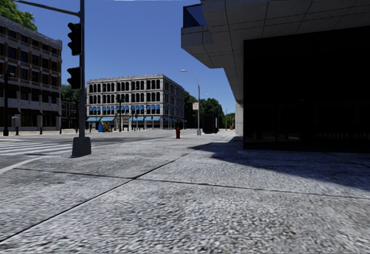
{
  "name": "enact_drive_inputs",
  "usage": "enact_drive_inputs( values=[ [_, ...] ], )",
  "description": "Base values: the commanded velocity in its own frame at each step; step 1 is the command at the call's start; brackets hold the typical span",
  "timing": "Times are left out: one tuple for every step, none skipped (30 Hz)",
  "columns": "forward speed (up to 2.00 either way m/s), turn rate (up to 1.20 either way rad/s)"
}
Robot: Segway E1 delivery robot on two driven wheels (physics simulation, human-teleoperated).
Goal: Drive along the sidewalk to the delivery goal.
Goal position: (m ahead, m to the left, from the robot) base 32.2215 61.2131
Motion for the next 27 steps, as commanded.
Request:
enact_drive_inputs(
  values=[
    [2.00,0.00],
    [2.00,0.00],
    [2.00,0.00],
    [2.00,0.00],
    [2.00,0.00],
    [2.00,0.00],
    [2.00,0.00],
    [2.00,0.00],
    [2.00,0.00],
    [2.00,0.00],
    [2.00,0.00],
    [2.00,0.00],
    [2.00,0.00],
    [2.00,0.00],
    [2.00,0.00],
    [2.00,0.00],
    [2.00,0.00],
    [2.00,0.00],
    [2.00,0.00],
    [2.00,0.00],
    [2.00,0.00],
    [2.00,0.00],
    [2.00,0.00],
    [2.00,0.00],
    [2.00,0.00],
    [2.00,0.00],
    [2.00,0.00]
  ],
)
